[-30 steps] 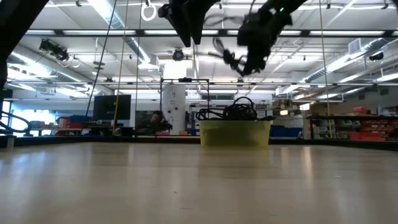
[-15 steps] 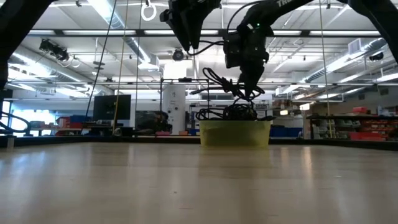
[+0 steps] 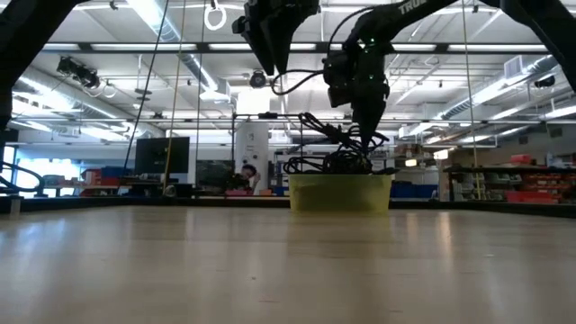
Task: Pick and place USB-C Cables
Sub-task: Put the black charger cable into the yellow bin
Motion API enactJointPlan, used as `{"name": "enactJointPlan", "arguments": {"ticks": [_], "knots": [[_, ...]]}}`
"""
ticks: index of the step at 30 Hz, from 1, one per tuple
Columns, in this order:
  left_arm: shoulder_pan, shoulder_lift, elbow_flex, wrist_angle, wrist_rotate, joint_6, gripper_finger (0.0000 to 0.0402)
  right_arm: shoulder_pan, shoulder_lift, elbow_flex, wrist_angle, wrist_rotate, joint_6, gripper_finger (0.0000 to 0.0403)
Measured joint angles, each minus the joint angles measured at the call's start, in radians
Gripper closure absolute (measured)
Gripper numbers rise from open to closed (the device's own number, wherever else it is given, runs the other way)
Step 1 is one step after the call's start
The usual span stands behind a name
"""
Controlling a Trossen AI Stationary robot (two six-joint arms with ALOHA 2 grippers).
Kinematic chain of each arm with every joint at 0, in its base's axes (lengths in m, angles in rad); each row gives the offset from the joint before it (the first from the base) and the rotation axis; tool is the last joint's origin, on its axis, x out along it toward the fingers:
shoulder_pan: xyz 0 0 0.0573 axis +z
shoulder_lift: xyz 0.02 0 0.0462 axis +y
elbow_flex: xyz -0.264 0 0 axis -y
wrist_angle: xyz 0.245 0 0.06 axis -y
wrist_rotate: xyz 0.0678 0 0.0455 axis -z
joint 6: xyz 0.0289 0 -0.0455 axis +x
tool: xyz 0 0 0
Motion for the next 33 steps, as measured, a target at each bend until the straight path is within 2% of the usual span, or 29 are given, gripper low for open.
{"name": "enactJointPlan", "arguments": {"ticks": [13,19,21,27,33], "knots": [[0.000,0.000,0.000,0.016,0.000,0.001,0.0209,0.034,0.134,0.000,-0.067,-0.008,-0.005,0.0380],[0.000,0.000,0.000,0.033,0.000,0.002,0.0210,0.042,0.129,-0.001,-0.063,-0.006,-0.002,0.0379],[0.000,0.000,0.000,0.034,0.000,0.002,0.0210,0.045,0.120,0.002,-0.060,-0.006,0.001,0.0363],[0.000,0.000,0.000,0.038,0.000,0.002,0.0209,0.061,0.089,0.002,-0.040,0.046,0.018,0.0273],[0.000,0.000,0.000,0.040,0.000,0.002,0.0210,0.081,0.059,0.002,-0.039,0.095,0.022,0.0233]]}}
